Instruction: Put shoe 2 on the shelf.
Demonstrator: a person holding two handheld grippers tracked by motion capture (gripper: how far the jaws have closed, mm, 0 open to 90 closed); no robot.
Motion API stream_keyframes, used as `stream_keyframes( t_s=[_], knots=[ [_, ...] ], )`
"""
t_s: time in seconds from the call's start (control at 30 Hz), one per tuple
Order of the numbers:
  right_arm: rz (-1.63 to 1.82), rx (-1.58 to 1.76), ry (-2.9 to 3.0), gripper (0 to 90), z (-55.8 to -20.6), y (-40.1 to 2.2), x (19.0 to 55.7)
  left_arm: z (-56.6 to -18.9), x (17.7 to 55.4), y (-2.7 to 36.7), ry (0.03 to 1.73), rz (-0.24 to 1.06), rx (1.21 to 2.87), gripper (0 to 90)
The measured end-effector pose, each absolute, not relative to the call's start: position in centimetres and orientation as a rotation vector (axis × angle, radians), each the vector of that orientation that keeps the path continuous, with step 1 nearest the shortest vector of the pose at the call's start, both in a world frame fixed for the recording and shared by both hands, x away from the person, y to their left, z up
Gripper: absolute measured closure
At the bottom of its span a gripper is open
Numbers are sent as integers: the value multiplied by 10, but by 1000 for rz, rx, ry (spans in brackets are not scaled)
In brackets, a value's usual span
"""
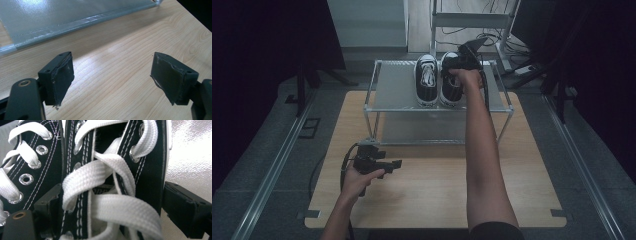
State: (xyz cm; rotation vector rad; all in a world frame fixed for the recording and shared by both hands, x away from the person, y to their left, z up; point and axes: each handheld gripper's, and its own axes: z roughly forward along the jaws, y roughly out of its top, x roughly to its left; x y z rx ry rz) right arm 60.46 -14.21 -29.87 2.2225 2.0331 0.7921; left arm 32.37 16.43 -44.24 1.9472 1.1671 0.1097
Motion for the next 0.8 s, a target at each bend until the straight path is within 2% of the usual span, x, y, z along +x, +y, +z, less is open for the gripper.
stream_keyframes(
  t_s=[0.8],
  knots=[
    [791, 2201, 2005, 100, -295, -140, 602, -443, 324, 164, 1171, 103, 1945, 186]
  ],
)
